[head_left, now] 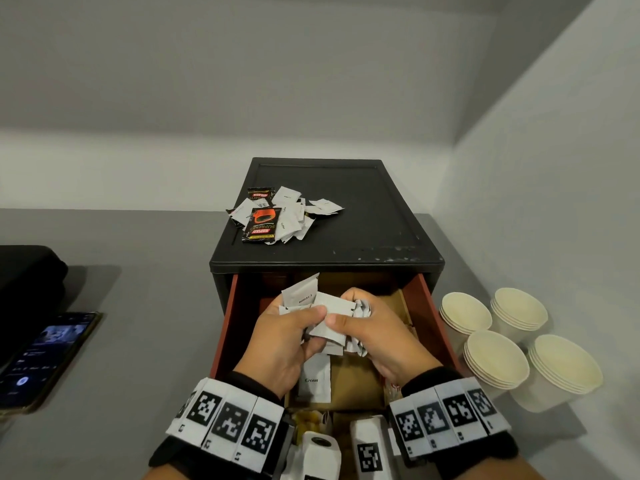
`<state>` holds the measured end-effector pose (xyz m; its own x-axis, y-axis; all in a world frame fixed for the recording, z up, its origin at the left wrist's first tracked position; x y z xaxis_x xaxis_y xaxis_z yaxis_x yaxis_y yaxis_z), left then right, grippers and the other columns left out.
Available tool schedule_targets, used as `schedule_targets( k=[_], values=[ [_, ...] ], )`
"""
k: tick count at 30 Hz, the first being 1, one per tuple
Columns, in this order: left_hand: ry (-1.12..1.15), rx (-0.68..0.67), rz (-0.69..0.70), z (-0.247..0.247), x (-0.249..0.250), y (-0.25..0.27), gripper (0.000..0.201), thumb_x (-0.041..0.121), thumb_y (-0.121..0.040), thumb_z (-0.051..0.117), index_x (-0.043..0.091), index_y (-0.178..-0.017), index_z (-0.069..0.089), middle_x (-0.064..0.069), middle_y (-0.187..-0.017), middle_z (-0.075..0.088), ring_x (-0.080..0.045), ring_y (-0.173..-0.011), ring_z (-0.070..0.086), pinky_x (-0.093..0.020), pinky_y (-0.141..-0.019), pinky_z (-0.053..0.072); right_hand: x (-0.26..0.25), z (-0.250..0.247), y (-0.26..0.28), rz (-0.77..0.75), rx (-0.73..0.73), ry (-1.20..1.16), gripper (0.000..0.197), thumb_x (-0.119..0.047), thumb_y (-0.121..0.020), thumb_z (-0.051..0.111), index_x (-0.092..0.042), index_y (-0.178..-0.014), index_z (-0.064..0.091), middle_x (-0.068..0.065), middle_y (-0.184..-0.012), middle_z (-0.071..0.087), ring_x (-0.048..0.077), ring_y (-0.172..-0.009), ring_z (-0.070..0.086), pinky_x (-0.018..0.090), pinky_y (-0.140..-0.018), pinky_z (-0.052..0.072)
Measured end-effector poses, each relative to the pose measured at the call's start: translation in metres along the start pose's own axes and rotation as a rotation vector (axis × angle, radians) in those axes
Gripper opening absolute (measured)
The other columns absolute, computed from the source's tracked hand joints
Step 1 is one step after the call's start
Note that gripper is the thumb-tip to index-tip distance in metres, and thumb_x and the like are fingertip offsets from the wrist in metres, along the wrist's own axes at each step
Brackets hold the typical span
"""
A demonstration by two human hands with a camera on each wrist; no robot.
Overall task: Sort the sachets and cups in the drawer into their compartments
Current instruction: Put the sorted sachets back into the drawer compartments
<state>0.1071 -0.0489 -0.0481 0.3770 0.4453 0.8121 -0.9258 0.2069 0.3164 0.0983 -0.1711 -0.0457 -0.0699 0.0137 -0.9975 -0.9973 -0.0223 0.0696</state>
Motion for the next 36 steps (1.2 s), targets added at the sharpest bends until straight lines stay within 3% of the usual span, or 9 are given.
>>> schedule_targets(
  k=[5,9,14,19,22,25,29,32,36],
  values=[
    [0.022,0.096,-0.036,-0.009,0.000,-0.001,0.021,0.007,-0.088,0.060,0.017,-0.107,0.057,-0.011,-0.102,0.067,-0.022,-0.085,0.068,-0.028,-0.061,0.058,-0.009,-0.010,0.004,-0.040,0.120,-0.028,0.010,-0.006,-0.087,0.062,-0.011,-0.079,0.058,0.004,-0.073,0.060,0.018,-0.072,0.057,0.031,-0.064,0.047],
    [0.087,0.153,-0.136,-0.017,-0.003,-0.001,0.016,0.006,-0.089,0.060,0.013,-0.104,0.057,-0.012,-0.103,0.063,-0.024,-0.086,0.066,-0.027,-0.054,0.058,-0.022,-0.017,0.009,-0.149,0.165,0.033,0.006,-0.008,-0.087,0.062,-0.010,-0.081,0.061,0.002,-0.073,0.060,0.011,-0.067,0.056,0.021,-0.064,0.046],
    [0.269,0.003,-0.289,0.008,-0.004,0.006,0.013,0.014,-0.091,0.057,0.001,-0.092,0.061,-0.019,-0.092,0.064,-0.028,-0.082,0.063,-0.036,-0.055,0.057,-0.031,0.004,0.011,-0.282,0.032,0.365,0.042,0.011,-0.079,0.064,-0.029,-0.065,0.066,-0.006,-0.091,0.048,-0.001,-0.085,0.051,0.006,-0.072,0.041],
    [0.199,-0.112,-0.216,0.005,0.001,0.000,0.037,-0.008,-0.086,0.051,-0.009,-0.123,0.052,-0.026,-0.107,0.063,-0.027,-0.074,0.070,-0.031,-0.053,0.058,-0.032,0.004,0.015,-0.237,0.011,0.427,0.031,0.005,-0.084,0.060,-0.025,-0.078,0.069,-0.004,-0.100,0.051,0.003,-0.092,0.052,0.006,-0.072,0.043],
    [0.166,-0.088,-0.154,0.002,0.004,-0.002,0.040,-0.016,-0.085,0.048,-0.003,-0.122,0.052,-0.025,-0.108,0.064,-0.031,-0.082,0.068,-0.031,-0.053,0.058,-0.027,-0.008,0.013,-0.152,0.062,0.230,0.032,0.004,-0.087,0.053,-0.025,-0.091,0.067,0.000,-0.105,0.059,0.010,-0.099,0.058,0.014,-0.078,0.049],
    [0.068,-0.085,-0.095,0.003,0.008,0.000,0.044,-0.019,-0.082,0.052,0.003,-0.120,0.053,-0.022,-0.106,0.065,-0.032,-0.087,0.067,-0.034,-0.058,0.060,-0.017,-0.017,0.011,-0.053,0.098,0.004,0.022,-0.010,-0.092,0.054,-0.028,-0.100,0.066,0.003,-0.105,0.062,0.020,-0.106,0.060,0.038,-0.090,0.051],
    [-0.041,-0.130,-0.058,0.010,0.008,0.003,0.047,-0.020,-0.078,0.056,0.005,-0.118,0.056,-0.019,-0.100,0.068,-0.030,-0.084,0.069,-0.032,-0.059,0.060,-0.012,-0.012,0.007,-0.020,0.006,0.033,0.031,-0.039,-0.075,0.071,-0.030,-0.104,0.065,0.004,-0.112,0.066,0.022,-0.110,0.060,0.041,-0.097,0.048],
    [-0.084,-0.146,-0.027,0.013,0.008,0.003,0.045,-0.019,-0.076,0.060,0.006,-0.114,0.058,-0.017,-0.095,0.070,-0.026,-0.076,0.071,-0.030,-0.056,0.059,-0.006,-0.008,0.006,0.008,-0.031,0.083,0.045,-0.033,-0.068,0.081,-0.031,-0.109,0.063,0.002,-0.119,0.064,0.023,-0.116,0.057,0.046,-0.101,0.046],
    [-0.145,-0.165,-0.017,0.011,0.005,-0.001,0.047,-0.014,-0.072,0.067,0.004,-0.115,0.059,-0.021,-0.103,0.069,-0.031,-0.086,0.071,-0.035,-0.063,0.059,-0.002,0.002,0.010,0.032,-0.150,0.015,0.051,0.001,-0.073,0.074,-0.014,-0.119,0.057,0.010,-0.115,0.067,0.026,-0.107,0.064,0.042,-0.093,0.052]
  ],
)
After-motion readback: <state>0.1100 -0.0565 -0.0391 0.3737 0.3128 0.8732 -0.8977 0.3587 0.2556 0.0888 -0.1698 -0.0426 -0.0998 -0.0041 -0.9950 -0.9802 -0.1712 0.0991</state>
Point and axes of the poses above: each hand's wrist, its own y-axis away from the middle knuckle, its own z-axis out of the palm, x = y × z, the point moved 6 cm from there along -y, towards the middle knuckle
